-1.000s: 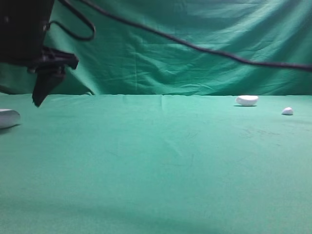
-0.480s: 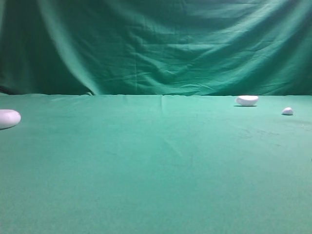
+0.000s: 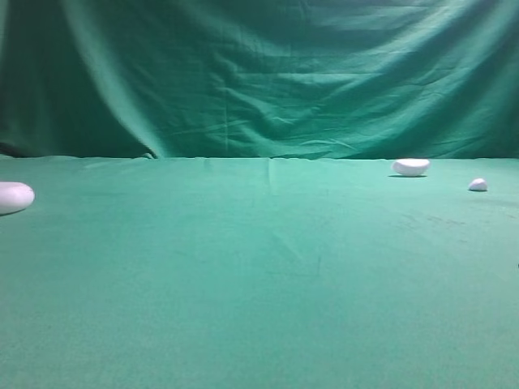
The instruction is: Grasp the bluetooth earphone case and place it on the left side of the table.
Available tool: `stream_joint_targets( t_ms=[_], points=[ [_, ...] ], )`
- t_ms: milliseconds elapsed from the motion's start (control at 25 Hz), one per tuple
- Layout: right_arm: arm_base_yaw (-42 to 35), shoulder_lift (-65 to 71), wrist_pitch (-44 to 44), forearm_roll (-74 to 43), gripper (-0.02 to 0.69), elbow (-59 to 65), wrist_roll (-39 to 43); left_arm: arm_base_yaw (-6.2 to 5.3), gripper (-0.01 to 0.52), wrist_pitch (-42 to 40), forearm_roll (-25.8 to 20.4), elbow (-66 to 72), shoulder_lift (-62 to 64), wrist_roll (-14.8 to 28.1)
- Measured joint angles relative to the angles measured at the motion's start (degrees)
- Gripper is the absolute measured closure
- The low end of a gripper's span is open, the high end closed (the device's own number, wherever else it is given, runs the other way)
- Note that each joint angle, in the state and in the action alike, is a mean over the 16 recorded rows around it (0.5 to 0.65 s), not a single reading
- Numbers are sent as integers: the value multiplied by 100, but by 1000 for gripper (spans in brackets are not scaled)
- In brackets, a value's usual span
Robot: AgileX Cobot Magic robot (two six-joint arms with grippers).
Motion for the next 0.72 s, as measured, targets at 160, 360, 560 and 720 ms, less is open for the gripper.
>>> stream_joint_targets(
  t_ms=[160,360,560,720],
  points=[
    [-10,-1014,-437,27,665,1197,46,0,514,0,0,0,0,0],
    [-10,-2057,-843,67,665,2340,-12,0,514,0,0,0,0,0],
    [-24,-2845,-1011,52,665,3084,-127,0,514,0,0,0,0,0],
    [-192,-3393,-1299,-31,665,3586,-231,0,514,0,0,0,0,0]
  ],
)
